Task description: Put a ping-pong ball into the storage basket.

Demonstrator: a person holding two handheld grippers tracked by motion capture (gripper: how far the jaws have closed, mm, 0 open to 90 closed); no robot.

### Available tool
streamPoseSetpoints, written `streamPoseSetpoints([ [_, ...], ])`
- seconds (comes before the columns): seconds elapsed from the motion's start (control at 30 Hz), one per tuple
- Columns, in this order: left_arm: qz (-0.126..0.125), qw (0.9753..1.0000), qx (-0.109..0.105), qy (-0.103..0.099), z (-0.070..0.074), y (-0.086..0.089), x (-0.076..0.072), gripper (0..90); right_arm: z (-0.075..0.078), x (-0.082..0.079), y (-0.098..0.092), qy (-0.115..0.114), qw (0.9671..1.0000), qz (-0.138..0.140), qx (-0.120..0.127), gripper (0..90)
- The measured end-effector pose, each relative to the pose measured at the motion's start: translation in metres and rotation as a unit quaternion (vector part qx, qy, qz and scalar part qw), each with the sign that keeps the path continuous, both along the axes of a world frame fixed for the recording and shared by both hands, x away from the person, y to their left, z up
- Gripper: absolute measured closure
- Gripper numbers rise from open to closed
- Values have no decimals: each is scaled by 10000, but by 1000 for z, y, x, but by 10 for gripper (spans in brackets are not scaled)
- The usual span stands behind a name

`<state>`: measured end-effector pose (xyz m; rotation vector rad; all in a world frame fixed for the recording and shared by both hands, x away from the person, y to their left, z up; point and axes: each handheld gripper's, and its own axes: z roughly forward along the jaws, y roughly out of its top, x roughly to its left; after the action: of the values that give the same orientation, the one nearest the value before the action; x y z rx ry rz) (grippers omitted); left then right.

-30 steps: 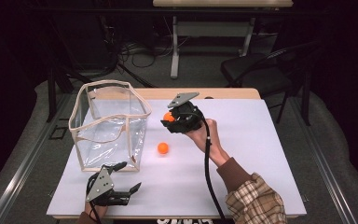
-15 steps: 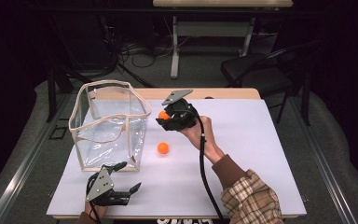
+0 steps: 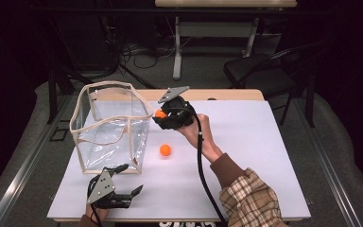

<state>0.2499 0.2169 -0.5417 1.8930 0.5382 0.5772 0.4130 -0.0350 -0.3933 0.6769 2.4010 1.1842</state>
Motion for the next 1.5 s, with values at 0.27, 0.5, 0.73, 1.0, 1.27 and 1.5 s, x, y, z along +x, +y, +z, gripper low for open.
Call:
streamPoseSetpoints([
  [0.27, -3, 10000, 2, 0, 0, 0, 0, 158, 6, 2, 3, -10, 10000, 10, 26, 508],
  [0.5, -3, 10000, 5, 1, 0, 0, 0, 158, 8, 4, 7, -23, 10000, 30, 20, 507],
  [0.73, -6, 10000, 5, 3, 0, 0, 0, 158, 9, 5, 9, -39, 10000, 36, 21, 507],
  [1.0, -7, 10000, 4, 2, 0, 0, 0, 158, 14, 5, 15, -121, 9999, 87, 46, 508],
  [1.27, -9, 10000, -3, 3, 0, 0, 0, 158, 18, 8, 24, -131, 9998, 123, 34, 508],
  [1.5, -14, 10000, -7, 2, 0, 0, 0, 158, 21, 10, 28, -139, 9998, 140, 57, 508],
])
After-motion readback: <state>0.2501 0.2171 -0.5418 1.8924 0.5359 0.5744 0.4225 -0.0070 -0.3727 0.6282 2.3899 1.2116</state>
